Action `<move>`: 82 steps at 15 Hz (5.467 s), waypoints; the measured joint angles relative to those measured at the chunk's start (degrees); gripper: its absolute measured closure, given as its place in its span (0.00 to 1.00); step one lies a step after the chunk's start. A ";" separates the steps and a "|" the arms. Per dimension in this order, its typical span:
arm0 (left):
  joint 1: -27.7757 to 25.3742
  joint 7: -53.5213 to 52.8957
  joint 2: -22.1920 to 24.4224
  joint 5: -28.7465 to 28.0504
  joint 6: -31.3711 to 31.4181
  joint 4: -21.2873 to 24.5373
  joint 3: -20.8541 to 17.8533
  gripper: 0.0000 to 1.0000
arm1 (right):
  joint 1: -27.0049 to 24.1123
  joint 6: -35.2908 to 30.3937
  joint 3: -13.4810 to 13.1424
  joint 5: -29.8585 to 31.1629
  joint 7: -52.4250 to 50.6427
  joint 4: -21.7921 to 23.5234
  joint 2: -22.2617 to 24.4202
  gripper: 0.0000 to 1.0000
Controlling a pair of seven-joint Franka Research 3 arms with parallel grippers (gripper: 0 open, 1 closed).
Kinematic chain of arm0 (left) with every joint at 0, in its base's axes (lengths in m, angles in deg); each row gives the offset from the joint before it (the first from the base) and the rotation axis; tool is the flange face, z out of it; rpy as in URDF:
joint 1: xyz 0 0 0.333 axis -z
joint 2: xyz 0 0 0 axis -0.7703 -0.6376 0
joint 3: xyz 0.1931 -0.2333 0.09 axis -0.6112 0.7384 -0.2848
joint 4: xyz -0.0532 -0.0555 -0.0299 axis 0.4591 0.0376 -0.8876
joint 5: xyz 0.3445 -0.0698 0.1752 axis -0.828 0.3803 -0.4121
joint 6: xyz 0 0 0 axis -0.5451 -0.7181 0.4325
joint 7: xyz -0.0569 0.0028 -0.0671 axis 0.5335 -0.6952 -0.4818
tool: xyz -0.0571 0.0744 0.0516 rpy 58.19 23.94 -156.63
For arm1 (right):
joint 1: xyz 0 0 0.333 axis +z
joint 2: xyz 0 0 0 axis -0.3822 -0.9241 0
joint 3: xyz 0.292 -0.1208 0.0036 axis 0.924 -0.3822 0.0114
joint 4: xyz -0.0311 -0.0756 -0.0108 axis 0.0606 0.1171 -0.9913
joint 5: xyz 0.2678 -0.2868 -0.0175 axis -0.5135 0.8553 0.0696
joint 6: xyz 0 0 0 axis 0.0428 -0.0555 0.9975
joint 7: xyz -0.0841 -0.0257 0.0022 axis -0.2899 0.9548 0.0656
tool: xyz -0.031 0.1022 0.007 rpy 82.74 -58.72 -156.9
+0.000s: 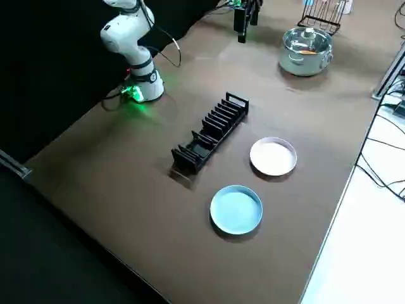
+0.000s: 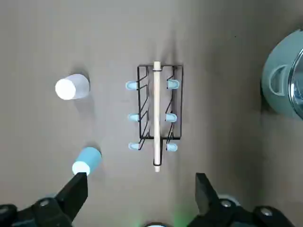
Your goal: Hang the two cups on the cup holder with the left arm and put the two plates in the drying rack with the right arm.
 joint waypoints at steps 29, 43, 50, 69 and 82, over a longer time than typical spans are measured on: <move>-26.38 -16.17 5.68 -2.18 57.69 59.39 -0.44 0.00 | -11.07 24.83 -0.69 2.42 -0.11 3.62 -19.84 0.01; -32.65 -22.87 -0.35 -2.23 65.77 61.77 -0.42 0.00 | -26.74 62.08 -0.88 12.91 2.63 -0.41 -43.86 0.41; -34.30 -23.05 -0.93 -2.24 69.67 65.36 -0.40 0.00 | -29.43 65.26 0.28 9.35 3.31 -2.63 -49.59 0.46; -34.37 -6.36 5.97 -2.27 35.56 40.35 13.12 0.31 | -27.92 48.35 2.23 7.10 1.07 -7.30 -45.88 0.94; -26.46 16.49 -4.30 -2.30 25.84 25.35 21.08 0.31 | -16.14 5.30 2.85 19.67 -15.51 -14.49 -27.71 0.97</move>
